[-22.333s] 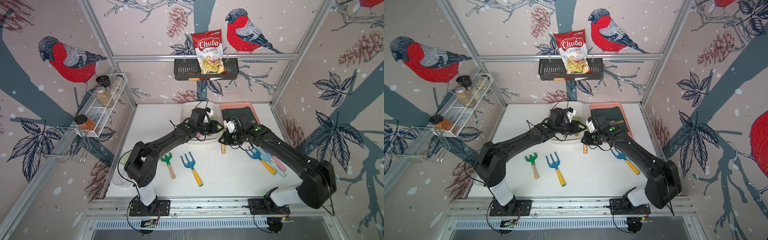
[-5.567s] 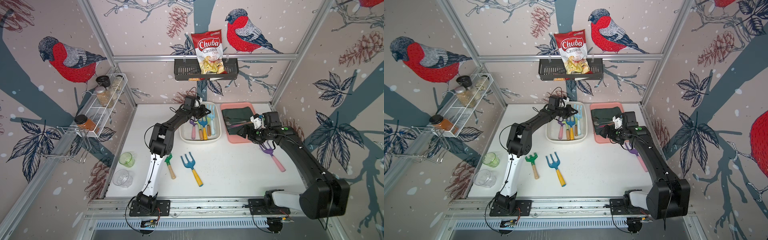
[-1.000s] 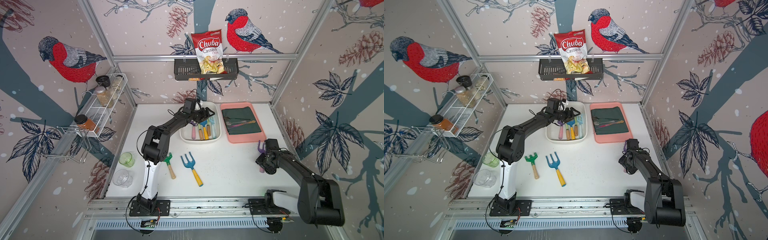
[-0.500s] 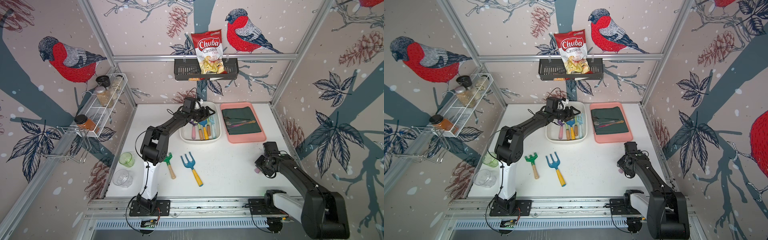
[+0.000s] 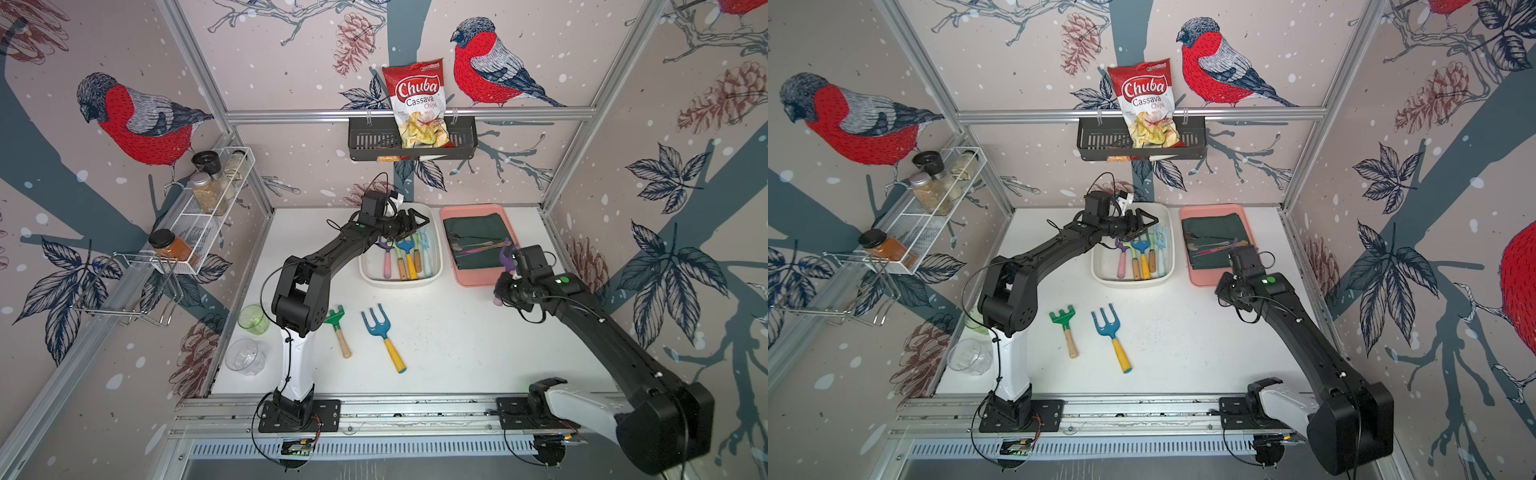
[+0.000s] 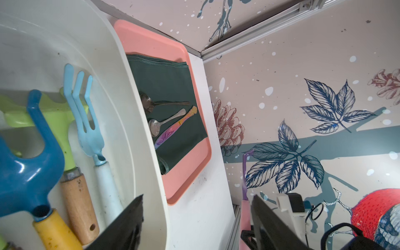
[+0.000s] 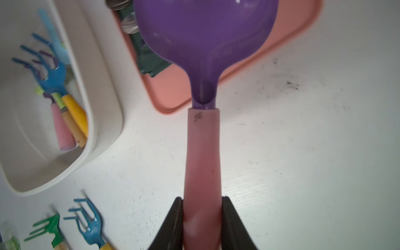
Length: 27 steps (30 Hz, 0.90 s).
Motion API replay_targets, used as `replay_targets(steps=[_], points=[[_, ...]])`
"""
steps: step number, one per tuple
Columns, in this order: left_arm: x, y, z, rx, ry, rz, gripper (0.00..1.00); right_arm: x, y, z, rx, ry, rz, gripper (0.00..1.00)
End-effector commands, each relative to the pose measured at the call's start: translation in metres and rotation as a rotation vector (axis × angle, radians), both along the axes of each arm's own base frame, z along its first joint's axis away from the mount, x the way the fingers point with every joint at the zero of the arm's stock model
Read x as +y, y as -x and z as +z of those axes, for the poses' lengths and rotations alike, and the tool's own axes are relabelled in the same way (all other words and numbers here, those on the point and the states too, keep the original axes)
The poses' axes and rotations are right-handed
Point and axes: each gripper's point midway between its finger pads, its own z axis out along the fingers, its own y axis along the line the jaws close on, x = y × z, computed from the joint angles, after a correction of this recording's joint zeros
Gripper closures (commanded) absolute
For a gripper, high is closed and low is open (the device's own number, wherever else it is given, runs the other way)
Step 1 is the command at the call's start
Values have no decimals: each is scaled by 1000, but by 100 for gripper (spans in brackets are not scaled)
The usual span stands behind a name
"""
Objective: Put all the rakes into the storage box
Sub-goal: Pick up the rake at the center of the board.
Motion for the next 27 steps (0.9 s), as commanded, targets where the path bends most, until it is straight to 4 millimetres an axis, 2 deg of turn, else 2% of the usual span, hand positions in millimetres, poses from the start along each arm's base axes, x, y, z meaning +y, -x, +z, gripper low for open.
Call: replay_targets(steps=[1,4,10,15,20,27], points=[[0,2,23,-48,59,-13,22,42,-8,18,-49,-9,190,82],[2,7,25,-49,69,-13,22,83,-11,27,-66,-47,320,82],[5,15,24,-46,63,-11,22,135,-9,31,-55,-66,494,82],[6,22,27,-50,62,-13,23,149,-14,25,-26,-56,531,81],[5,28,26,-47,57,-15,25,153,-23,24,-23,-52,526,80],[-3,35,18,-33,53,-36,35,161,-36,29,-47,-51,539,80]])
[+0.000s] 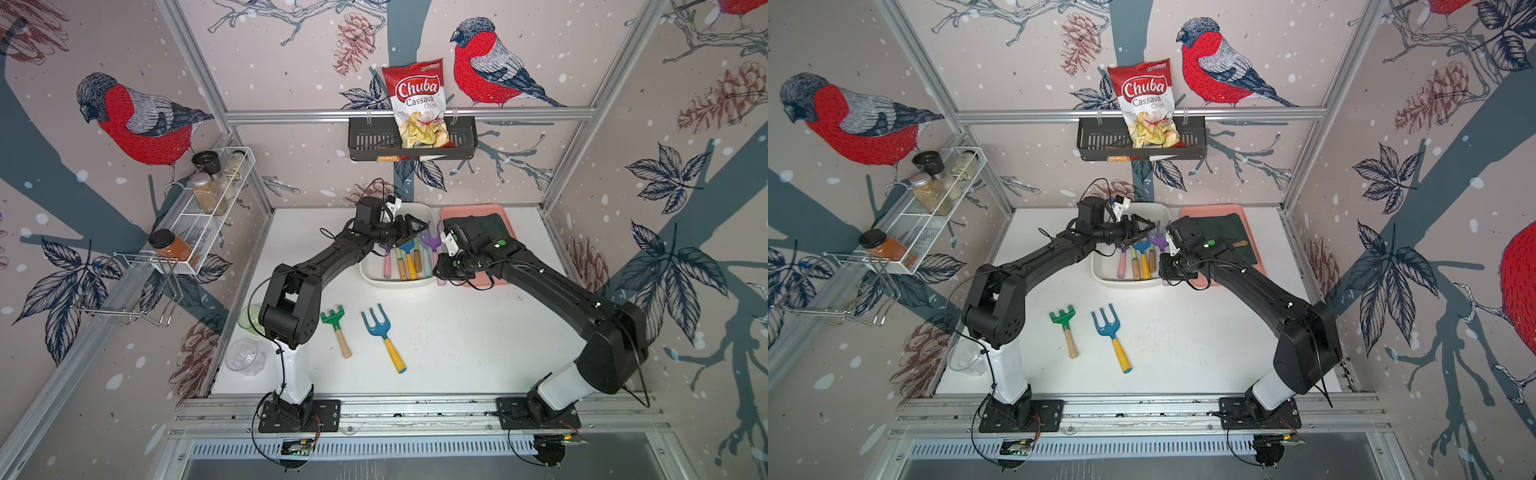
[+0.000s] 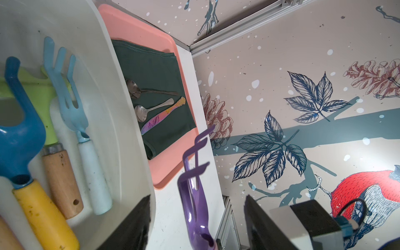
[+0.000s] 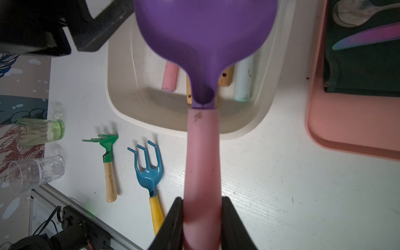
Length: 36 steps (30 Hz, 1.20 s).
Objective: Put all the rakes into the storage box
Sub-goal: Pick up the rake at the center of the board, then place the rake in the storage box.
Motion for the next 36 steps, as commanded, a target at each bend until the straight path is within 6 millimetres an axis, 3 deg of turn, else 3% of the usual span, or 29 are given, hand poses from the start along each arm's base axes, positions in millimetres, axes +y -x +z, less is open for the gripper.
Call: replay_targets(steps=[1,11,15,16,18,20,23,29,36], points=[[-7,2,5,-38,13,-18,38,7,-7,8,-30,-11,26,80],[-13,-6,4,-35,23,-21,87,12,-9,14,-38,-20,51,80],[-14,-12,4,-34,23,-17,96,12,-8,14,-39,-22,53,67],[-14,-13,4,-32,24,-17,97,12,-8,14,-39,-26,55,62],[-13,-17,3,-32,24,-14,99,10,-9,16,-38,-36,46,41],[-10,-23,1,-30,23,-7,99,6,-11,18,-35,-49,28,27],[-1,-34,-3,-30,12,13,99,-8,-15,22,-39,-64,-19,14],[10,-62,-23,-20,-22,51,99,-36,-13,26,-56,-88,-74,9],[3,-102,-63,-4,-103,65,99,-65,-11,20,-52,-125,-117,8]])
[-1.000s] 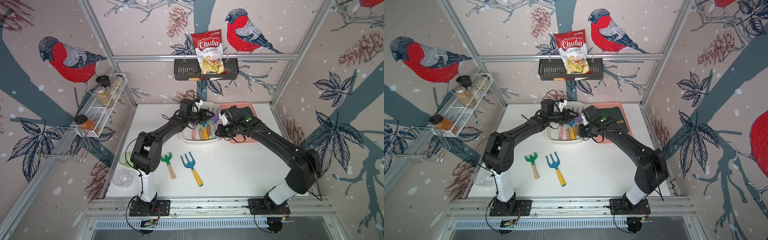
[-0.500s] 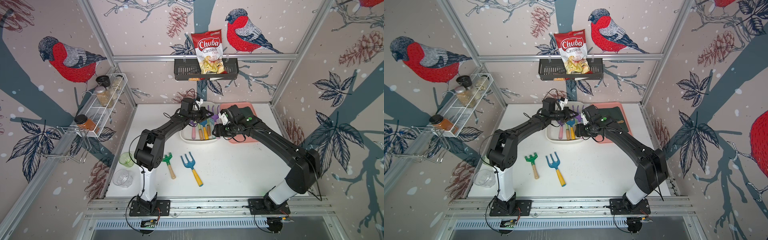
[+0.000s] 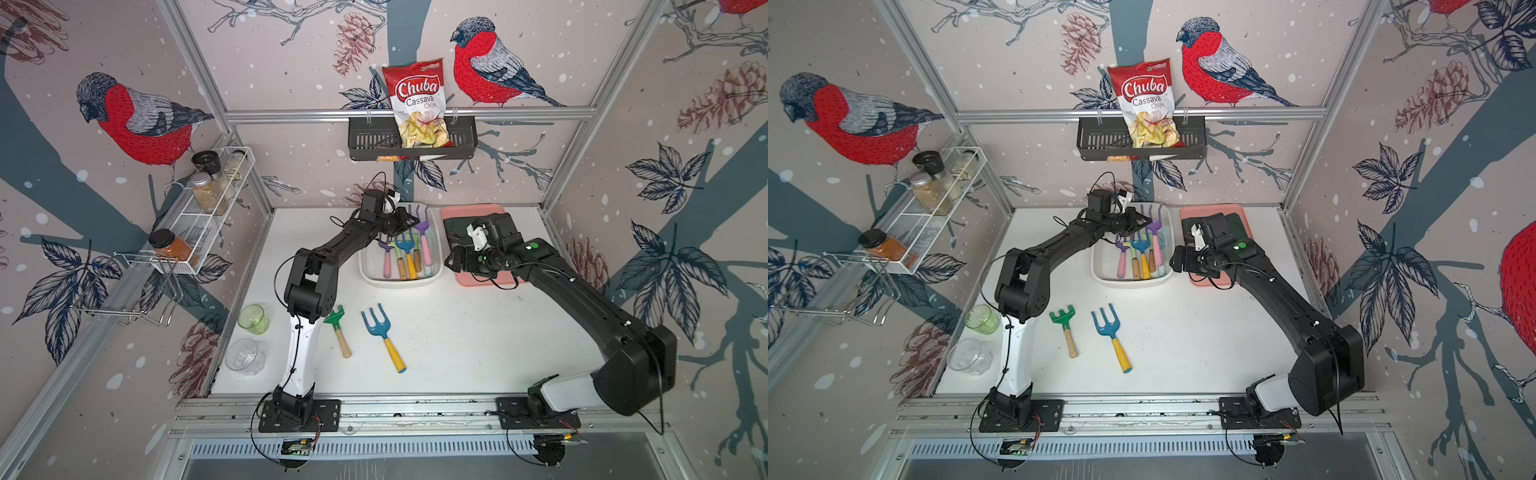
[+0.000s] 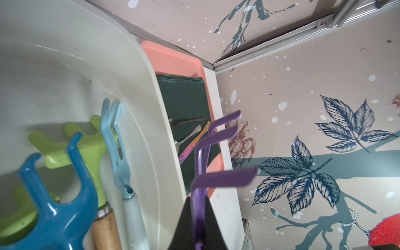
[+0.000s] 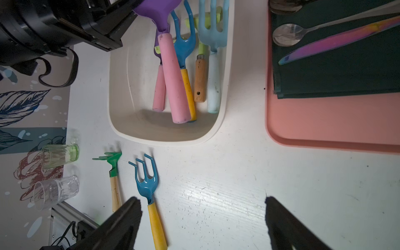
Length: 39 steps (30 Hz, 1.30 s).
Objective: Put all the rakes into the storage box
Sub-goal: Place the rake in the storage box.
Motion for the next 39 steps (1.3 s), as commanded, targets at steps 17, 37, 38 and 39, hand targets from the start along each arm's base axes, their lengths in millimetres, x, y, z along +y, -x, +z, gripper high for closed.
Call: replay_targets(steps=[17,37,38,39], points=[[-14,-32,-71,69,-98,-14,100,-23,-7,-30,43,-62,19,8],[-16,-31,-83,82,-125,-6,83,-27,-1,-34,50,-62,15,8],[-17,-31,-83,83,-126,-6,81,-27,0,-35,50,-61,15,8],[-17,-31,-82,83,-127,-3,80,-27,0,-35,49,-61,15,8]])
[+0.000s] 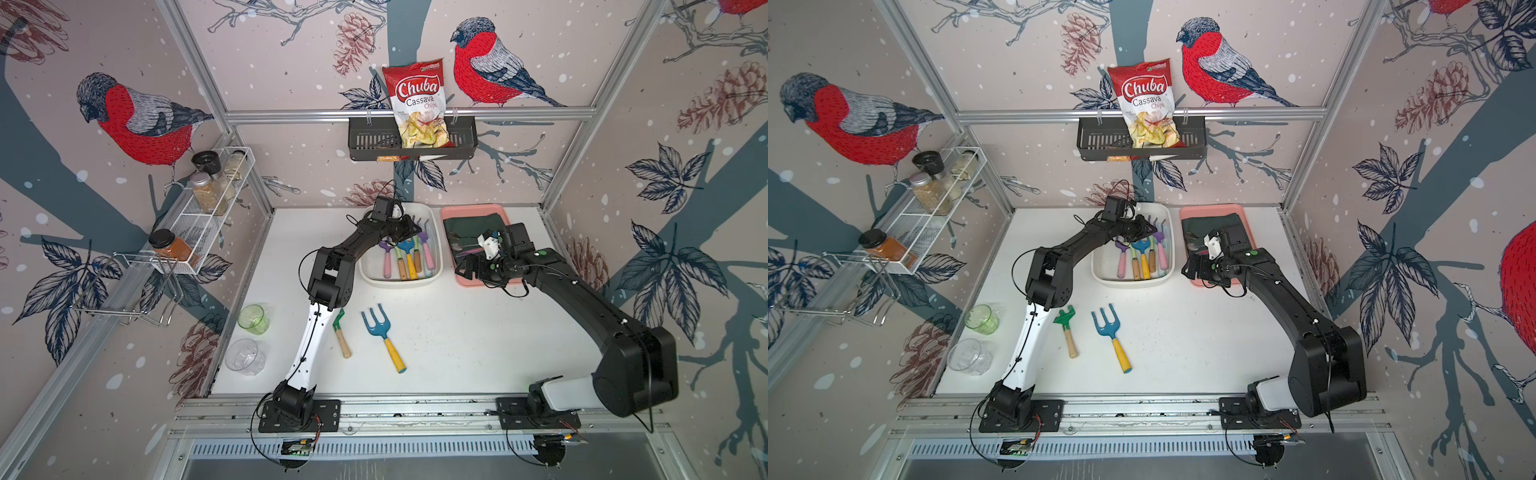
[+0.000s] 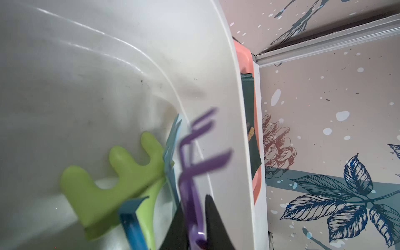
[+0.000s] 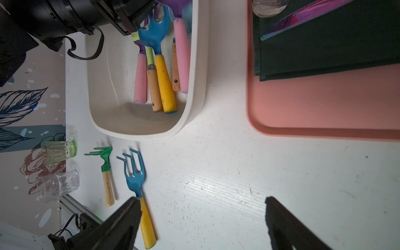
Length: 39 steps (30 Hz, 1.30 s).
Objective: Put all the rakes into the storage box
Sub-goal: Place the rake in the storage box, then pick up the rake at the center of the board.
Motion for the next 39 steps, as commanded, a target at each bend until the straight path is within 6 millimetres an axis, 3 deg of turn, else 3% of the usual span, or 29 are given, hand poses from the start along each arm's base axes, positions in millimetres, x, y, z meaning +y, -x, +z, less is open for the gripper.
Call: replay_targets(steps=[1,6,11,16,20,30,39], points=[[-2,-1,3,-26,-13,-7,77,3,0,3,-20,-13,13,8],[-4,0,10,-33,-7,-8,67,1,2,1,-20,-13,12,8],[-8,3,28,-57,-2,-10,43,-1,5,-8,-6,7,2,8],[-6,6,52,-89,4,-2,29,5,14,-23,-15,119,13,8],[0,10,65,-109,-10,12,26,28,29,-34,-5,170,61,9],[32,31,74,-111,-35,70,23,105,84,-41,-22,201,209,11],[104,78,99,-136,-44,168,22,171,157,-77,2,370,426,15]])
